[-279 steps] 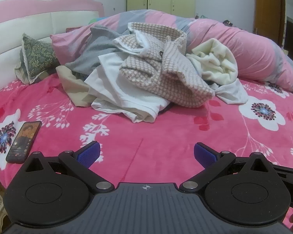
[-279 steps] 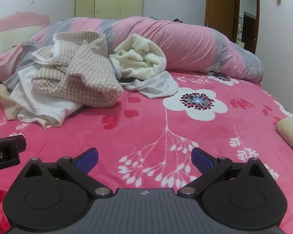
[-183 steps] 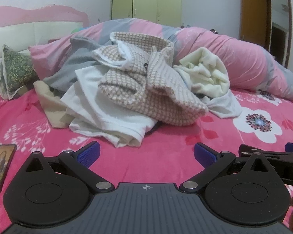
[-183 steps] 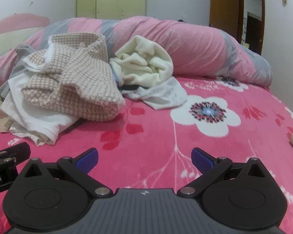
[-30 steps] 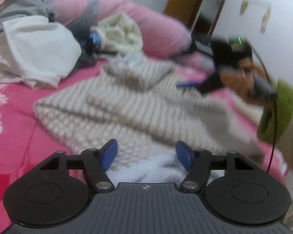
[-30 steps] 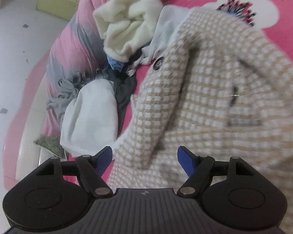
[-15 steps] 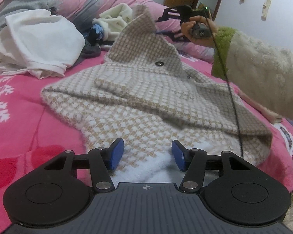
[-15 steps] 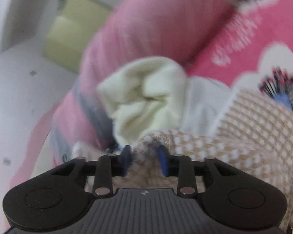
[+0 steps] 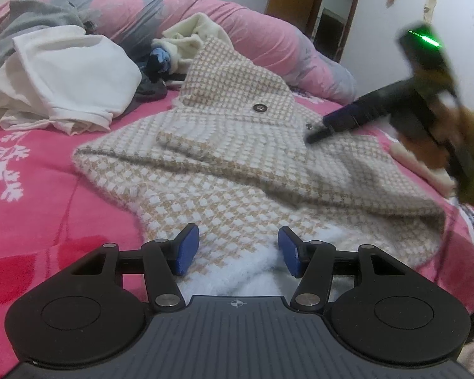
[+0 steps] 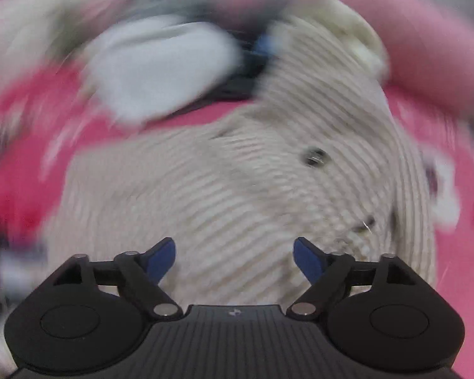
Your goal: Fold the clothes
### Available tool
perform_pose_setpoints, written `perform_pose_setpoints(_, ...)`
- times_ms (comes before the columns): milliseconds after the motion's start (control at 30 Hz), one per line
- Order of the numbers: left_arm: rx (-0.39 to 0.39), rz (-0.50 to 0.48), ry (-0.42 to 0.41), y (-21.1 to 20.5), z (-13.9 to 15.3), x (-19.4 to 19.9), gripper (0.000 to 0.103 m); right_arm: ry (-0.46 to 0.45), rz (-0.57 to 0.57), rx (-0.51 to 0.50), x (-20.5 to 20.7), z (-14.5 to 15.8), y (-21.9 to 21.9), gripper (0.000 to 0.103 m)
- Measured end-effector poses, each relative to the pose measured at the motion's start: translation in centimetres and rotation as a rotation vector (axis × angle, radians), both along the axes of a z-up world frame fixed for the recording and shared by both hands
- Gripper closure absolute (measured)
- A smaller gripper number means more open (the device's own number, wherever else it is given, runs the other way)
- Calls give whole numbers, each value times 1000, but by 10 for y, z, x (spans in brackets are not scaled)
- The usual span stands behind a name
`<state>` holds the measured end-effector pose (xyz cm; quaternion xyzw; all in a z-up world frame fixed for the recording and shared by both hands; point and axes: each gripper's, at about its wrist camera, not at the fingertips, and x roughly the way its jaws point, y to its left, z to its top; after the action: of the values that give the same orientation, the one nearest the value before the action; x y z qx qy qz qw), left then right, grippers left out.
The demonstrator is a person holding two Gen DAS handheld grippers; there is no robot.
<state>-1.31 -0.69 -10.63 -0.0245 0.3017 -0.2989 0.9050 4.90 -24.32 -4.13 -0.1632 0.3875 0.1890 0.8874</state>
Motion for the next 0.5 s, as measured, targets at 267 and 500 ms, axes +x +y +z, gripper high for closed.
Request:
perform_pose_setpoints(267, -1, 36, 19, 3, -2, -2, 46, -153, 143, -275, -32, -44, 59, 34)
perform_pose_setpoints(500, 25, 52, 21, 3, 1, -8, 46, -212, -84, 4, -38, -9, 16, 93)
